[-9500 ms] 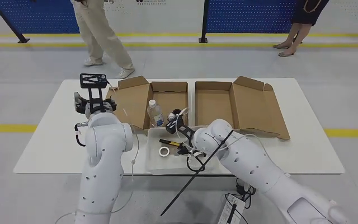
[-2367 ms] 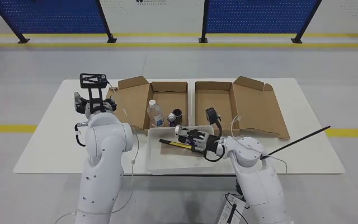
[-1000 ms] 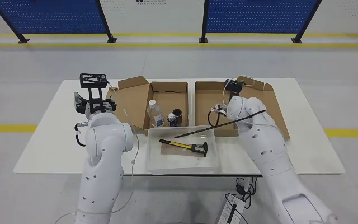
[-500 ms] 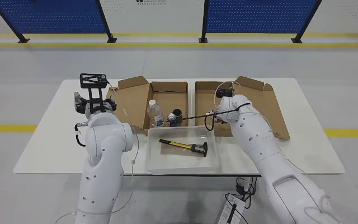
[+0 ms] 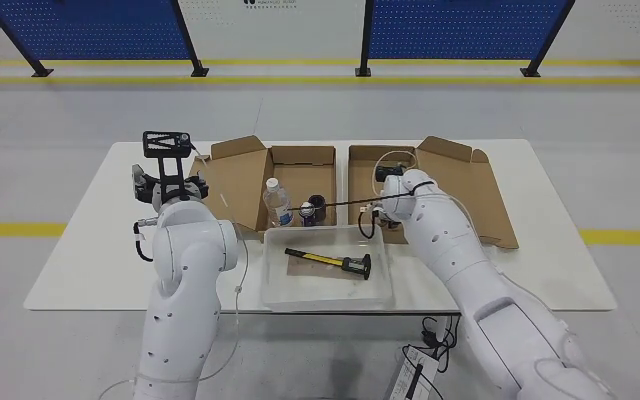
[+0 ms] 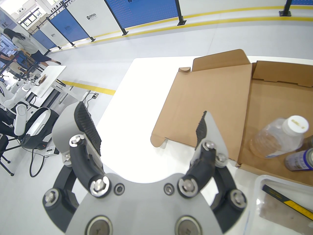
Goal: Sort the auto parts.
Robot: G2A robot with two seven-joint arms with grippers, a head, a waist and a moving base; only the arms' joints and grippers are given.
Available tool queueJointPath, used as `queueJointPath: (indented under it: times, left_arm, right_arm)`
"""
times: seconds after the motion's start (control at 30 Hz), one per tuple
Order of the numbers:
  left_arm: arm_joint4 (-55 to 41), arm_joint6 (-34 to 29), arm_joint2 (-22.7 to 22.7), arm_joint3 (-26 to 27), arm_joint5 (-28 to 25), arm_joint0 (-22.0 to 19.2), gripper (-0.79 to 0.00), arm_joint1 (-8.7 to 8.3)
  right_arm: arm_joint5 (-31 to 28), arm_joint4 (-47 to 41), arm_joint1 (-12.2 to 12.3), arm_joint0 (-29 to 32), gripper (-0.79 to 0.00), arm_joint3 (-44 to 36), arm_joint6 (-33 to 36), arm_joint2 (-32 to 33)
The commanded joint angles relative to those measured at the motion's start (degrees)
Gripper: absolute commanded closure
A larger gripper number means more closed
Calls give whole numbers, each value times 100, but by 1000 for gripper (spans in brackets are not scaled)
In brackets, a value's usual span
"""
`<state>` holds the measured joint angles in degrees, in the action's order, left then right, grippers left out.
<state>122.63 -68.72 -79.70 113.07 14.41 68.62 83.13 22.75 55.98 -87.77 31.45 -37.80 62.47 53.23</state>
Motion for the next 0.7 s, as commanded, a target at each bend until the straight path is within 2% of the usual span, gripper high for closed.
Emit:
queueJointPath:
  times: [0.0, 0.07, 0.43, 0.67]
  left_arm:
    - [0, 0, 0, 0, 0, 0, -785, 0]
    - [0, 0, 0, 0, 0, 0, -785, 0]
    - [0, 0, 0, 0, 0, 0, -785, 0]
    - [0, 0, 0, 0, 0, 0, -785, 0]
  right_arm:
    - [-20, -32, -33, -42, 0, 104, -24, -28]
    - [-34, -56, -63, -82, -6, 198, -54, -52]
    - [-117, -126, -188, -253, -172, 571, -130, -136]
    - [-110, -135, -201, -390, -212, 542, -179, -78]
